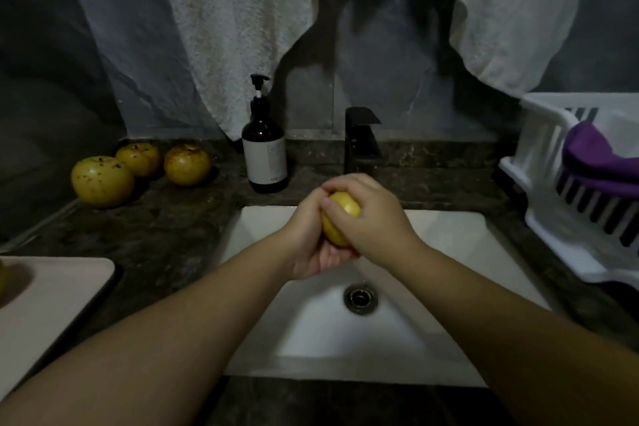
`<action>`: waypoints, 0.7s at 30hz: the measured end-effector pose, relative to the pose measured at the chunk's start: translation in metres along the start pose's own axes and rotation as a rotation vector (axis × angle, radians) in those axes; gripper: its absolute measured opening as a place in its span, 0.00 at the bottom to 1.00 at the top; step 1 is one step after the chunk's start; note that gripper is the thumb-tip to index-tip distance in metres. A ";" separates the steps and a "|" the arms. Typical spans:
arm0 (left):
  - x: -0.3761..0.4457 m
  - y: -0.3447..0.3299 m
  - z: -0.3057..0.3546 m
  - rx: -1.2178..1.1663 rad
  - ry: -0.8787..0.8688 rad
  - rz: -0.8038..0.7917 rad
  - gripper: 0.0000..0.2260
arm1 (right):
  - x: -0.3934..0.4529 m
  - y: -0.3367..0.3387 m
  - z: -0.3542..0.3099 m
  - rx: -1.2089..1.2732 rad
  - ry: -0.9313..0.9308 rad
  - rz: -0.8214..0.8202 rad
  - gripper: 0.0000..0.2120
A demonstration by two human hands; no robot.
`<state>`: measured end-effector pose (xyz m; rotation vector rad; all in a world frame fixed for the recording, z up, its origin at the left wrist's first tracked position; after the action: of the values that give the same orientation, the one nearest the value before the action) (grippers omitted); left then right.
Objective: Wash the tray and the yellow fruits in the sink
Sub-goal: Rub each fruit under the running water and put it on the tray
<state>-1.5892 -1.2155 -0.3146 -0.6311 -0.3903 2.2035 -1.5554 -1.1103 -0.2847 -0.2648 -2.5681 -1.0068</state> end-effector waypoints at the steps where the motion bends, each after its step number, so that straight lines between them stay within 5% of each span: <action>1: 0.001 0.000 0.001 0.024 -0.015 0.012 0.25 | 0.003 0.003 0.004 0.175 -0.104 -0.003 0.12; 4: 0.004 0.001 -0.001 0.021 -0.042 0.058 0.26 | 0.004 0.002 0.022 0.516 -0.461 -0.029 0.13; 8: 0.008 -0.001 -0.010 -0.022 -0.006 0.038 0.22 | -0.003 -0.002 0.018 0.024 -0.159 -0.074 0.14; 10: 0.010 -0.001 -0.011 0.029 -0.001 0.043 0.22 | 0.002 0.003 0.017 -0.031 -0.085 -0.069 0.12; 15: 0.014 -0.002 -0.002 -0.031 -0.173 0.160 0.20 | 0.004 -0.002 0.028 0.572 -0.546 0.014 0.17; 21: 0.014 0.003 0.001 0.308 -0.071 0.285 0.31 | 0.003 0.001 0.034 0.360 -0.491 0.087 0.15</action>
<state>-1.5997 -1.2074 -0.3192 -0.4626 0.0099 2.4949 -1.5668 -1.0861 -0.3053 -0.5773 -3.0779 -0.4705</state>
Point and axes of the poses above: each hand's wrist, its own x-axis towards the middle knuckle, its own y-axis out of the back of the hand, z = x × y, the point moved 4 cm from there along x, towards the middle knuckle, and after that the axes turned 11 degrees about -z, right-handed, at the moved point
